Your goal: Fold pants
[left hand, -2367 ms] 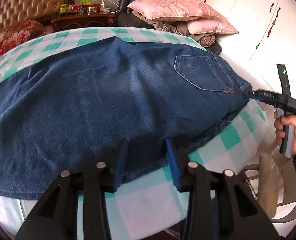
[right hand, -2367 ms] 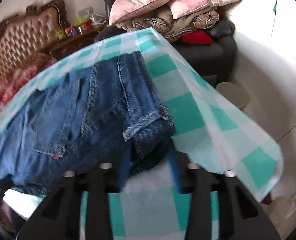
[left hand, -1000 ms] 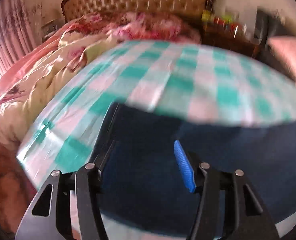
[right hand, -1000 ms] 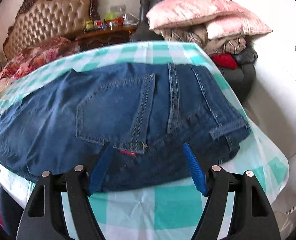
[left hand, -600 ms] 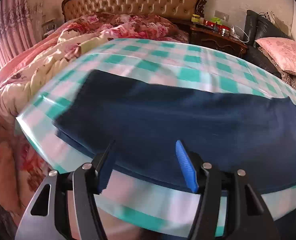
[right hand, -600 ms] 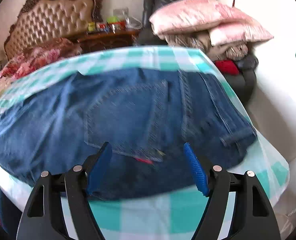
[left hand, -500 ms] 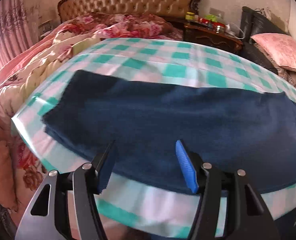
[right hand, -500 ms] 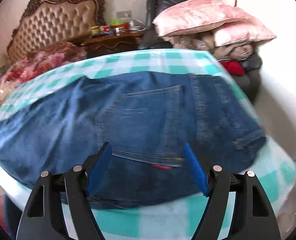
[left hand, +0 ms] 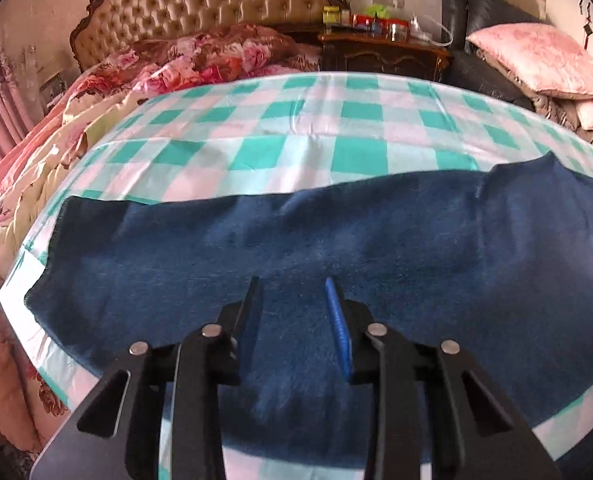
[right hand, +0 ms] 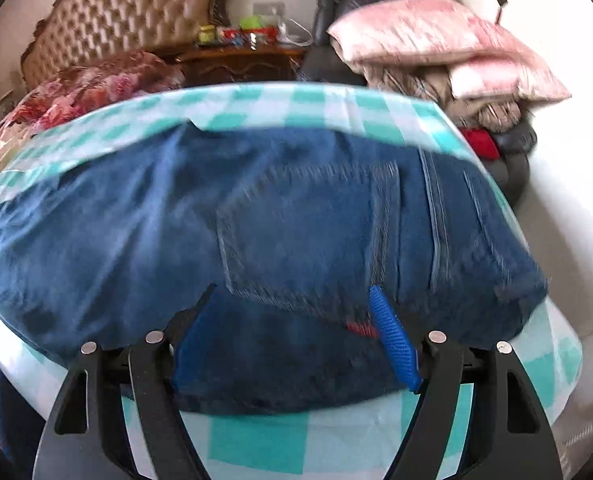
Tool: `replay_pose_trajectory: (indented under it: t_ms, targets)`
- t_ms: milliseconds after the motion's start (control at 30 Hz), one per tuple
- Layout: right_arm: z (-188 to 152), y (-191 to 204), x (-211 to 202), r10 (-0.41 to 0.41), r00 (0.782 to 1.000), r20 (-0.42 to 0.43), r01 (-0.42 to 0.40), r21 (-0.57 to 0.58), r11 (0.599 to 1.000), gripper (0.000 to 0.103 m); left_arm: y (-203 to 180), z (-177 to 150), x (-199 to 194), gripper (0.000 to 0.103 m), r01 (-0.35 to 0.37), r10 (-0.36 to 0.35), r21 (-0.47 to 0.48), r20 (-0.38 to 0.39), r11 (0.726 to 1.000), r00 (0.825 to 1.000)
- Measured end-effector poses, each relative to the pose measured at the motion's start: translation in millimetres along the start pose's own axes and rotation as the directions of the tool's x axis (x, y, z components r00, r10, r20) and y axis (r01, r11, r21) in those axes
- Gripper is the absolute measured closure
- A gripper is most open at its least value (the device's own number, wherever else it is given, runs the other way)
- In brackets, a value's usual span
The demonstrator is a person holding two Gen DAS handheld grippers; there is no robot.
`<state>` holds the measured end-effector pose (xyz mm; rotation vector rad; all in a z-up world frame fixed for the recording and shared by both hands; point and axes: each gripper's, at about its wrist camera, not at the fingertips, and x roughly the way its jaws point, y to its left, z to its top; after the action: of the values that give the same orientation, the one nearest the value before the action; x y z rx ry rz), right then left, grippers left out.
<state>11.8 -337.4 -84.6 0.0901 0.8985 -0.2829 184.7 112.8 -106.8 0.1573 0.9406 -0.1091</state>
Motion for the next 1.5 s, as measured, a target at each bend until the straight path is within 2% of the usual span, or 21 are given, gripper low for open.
replay_pose_trajectory:
  t_ms: [67, 133, 300, 467, 500, 567, 633, 700, 833, 900, 967, 1000, 1067, 1100, 1167, 1233, 1267, 1300, 1367, 1433, 1500]
  targets:
    - [12.9, 5.4, -0.4, 0.014, 1.000, 0.009, -0.014, -0.012, 1.000, 0.031, -2.6, 0.5, 12.3, 0.071, -0.006, 0.006, 0.003, -0.032, 1.000, 0.999]
    - [31.3, 16.2, 2.9, 0.031, 0.999, 0.019, -0.031, -0.031, 0.999, 0.031, -4.8, -1.5, 23.2, 0.077, -0.016, 0.017, 0.011, -0.067, 1.000, 0.998]
    - [66.2, 57.1, 14.3, 0.108, 0.994, 0.028, -0.104, -0.097, 0.990, 0.031, -5.1, -4.3, 27.9, 0.078, -0.020, 0.020, 0.007, -0.066, 1.000, 0.998]
    - [92.4, 119.2, 35.6, 0.256, 0.967, 0.011, -0.249, -0.191, 0.949, 0.033, -7.0, -4.3, 27.6, 0.078, -0.031, 0.031, 0.012, -0.074, 0.999, 0.997]
    - [93.5, 128.4, 41.7, 0.251, 0.968, 0.000, -0.246, -0.214, 0.945, 0.038, -5.9, -2.3, 25.3, 0.079, -0.016, 0.015, -0.015, -0.080, 1.000, 0.997]
    - [96.3, 137.2, 56.5, 0.162, 0.987, 0.001, -0.157, -0.245, 0.957, 0.048, -12.0, 5.9, 10.5, 0.080, 0.074, -0.075, -0.028, -0.023, 0.997, 0.997]
    - [100.0, 120.7, 64.0, 0.132, 0.991, -0.004, -0.131, -0.166, 0.977, 0.048, -23.6, 15.0, -0.1, 0.079, 0.123, -0.123, -0.006, 0.024, 0.992, 0.992]
    - [102.5, 89.7, 64.1, 0.118, 0.993, 0.012, -0.117, -0.081, 0.990, 0.048, -42.7, 27.7, -3.8, 0.078, 0.215, -0.216, 0.019, 0.048, 0.976, 0.975]
    - [101.8, 17.3, 70.6, -0.012, 1.000, 0.013, 0.012, 0.003, 1.000, 0.048, -97.4, 52.4, 24.4, 0.078, 0.324, -0.325, 0.095, -0.008, 0.941, 0.946]
    - [98.3, -30.1, 75.1, -0.093, 0.996, -0.010, 0.093, 0.054, 0.994, 0.051, -108.0, 58.8, 44.4, 0.078, 0.324, -0.320, 0.087, -0.050, 0.942, 0.946]
    - [92.6, -66.3, 80.8, -0.149, 0.988, -0.041, 0.152, 0.084, 0.985, 0.056, -108.0, 66.3, 65.4, 0.078, 0.263, -0.259, 0.071, -0.055, 0.962, 0.964]
    - [86.4, -87.5, 86.1, -0.124, 0.990, -0.073, 0.131, 0.103, 0.986, 0.076, -105.3, 69.1, 68.9, 0.078, 0.247, -0.244, 0.063, -0.049, 0.967, 0.968]
    - [73.9, -103.6, 92.8, -0.081, 0.991, -0.108, 0.093, 0.111, 0.989, 0.086, -97.1, 73.3, 73.9, 0.078, 0.208, -0.206, 0.029, -0.056, 0.978, 0.977]
    - [68.1, -105.2, 91.5, -0.072, 0.993, -0.097, 0.081, 0.094, 0.992, 0.086, -90.4, 74.7, 74.1, 0.079, 0.183, -0.183, -0.002, -0.053, 0.983, 0.982]
    - [63.6, -99.6, 89.7, -0.094, 0.991, -0.094, 0.101, 0.068, 0.993, 0.086, -85.1, 75.0, 65.4, 0.079, 0.212, -0.213, -0.027, -0.027, 0.977, 0.977]
    - [64.3, -95.0, 82.3, -0.107, 0.992, -0.072, 0.113, 0.088, 0.990, 0.084, -93.0, 68.4, 47.5, 0.079, 0.240, -0.240, 0.004, 0.007, 0.971, 0.971]
    - [65.4, -93.7, 74.9, -0.102, 0.994, -0.039, 0.106, 0.098, 0.990, 0.079, -97.7, 63.8, 37.7, 0.078, 0.263, -0.263, 0.016, 0.023, 0.965, 0.965]
    - [67.3, -91.4, 66.7, -0.097, 0.995, -0.005, 0.097, 0.099, 0.990, 0.068, -102.5, 58.9, 29.5, 0.074, 0.287, -0.287, 0.022, 0.034, 0.958, 0.957]
    - [65.9, -87.4, 55.0, -0.149, 0.988, 0.034, 0.145, 0.080, 0.986, 0.060, -109.9, 43.5, 12.4, 0.074, 0.307, -0.308, 0.027, 0.046, 0.951, 0.950]
    - [60.6, -92.9, 50.8, -0.185, 0.982, 0.032, 0.181, 0.090, 0.979, 0.060, -110.4, 27.0, 3.1, 0.073, 0.303, -0.304, 0.018, 0.059, 0.953, 0.951]
    - [52.9, -102.3, 57.5, -0.201, 0.979, -0.017, 0.202, 0.089, 0.975, 0.059, -107.7, 11.3, 4.6, 0.068, 0.287, -0.286, 0.001, 0.049, 0.958, 0.957]
